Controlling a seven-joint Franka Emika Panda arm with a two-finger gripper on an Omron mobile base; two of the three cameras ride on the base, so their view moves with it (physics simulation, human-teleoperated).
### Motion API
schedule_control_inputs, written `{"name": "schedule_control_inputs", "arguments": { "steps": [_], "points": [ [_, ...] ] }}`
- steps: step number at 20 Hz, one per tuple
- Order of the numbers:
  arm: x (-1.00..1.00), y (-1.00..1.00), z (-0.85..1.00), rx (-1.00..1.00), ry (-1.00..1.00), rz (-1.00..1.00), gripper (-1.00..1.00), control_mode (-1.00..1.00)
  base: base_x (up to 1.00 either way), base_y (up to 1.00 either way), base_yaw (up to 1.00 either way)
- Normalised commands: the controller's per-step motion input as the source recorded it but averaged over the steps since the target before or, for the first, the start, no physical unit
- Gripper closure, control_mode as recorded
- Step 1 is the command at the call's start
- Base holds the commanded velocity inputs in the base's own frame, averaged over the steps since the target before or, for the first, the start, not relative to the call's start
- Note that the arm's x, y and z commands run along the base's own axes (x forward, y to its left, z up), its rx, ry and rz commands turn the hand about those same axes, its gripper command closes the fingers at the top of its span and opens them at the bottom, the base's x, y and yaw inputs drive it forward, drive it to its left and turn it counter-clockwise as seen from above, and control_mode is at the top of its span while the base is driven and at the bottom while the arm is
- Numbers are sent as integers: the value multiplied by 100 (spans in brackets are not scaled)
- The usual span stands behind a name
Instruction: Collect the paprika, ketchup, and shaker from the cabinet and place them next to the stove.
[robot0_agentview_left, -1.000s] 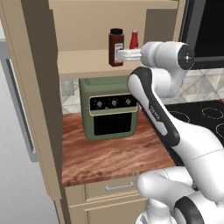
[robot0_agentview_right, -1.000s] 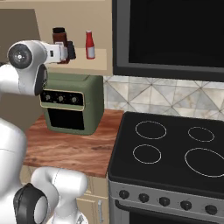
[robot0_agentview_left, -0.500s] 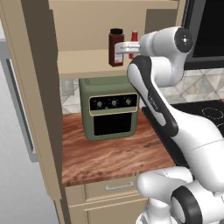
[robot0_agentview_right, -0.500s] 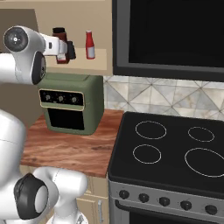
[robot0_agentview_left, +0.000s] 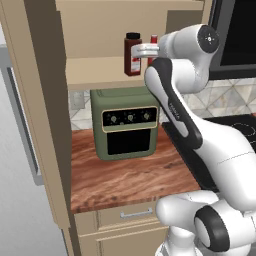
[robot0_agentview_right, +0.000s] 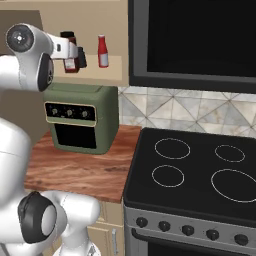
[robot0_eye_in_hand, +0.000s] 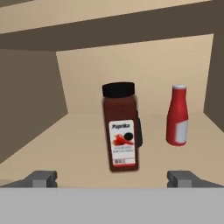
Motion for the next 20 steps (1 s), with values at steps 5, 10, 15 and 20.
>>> {"name": "schedule_control_inputs", "arguments": {
  "steps": [5,10,15,20],
  "points": [
    [16,-1,0,0,0,0,-100,-100,0,0,0],
    [13,0,0,0,0,0,-100,-100,0,0,0],
    [15,0,0,0,0,0,-100,-100,0,0,0],
    [9,0,0,0,0,0,-100,-100,0,0,0]
  ]
}}
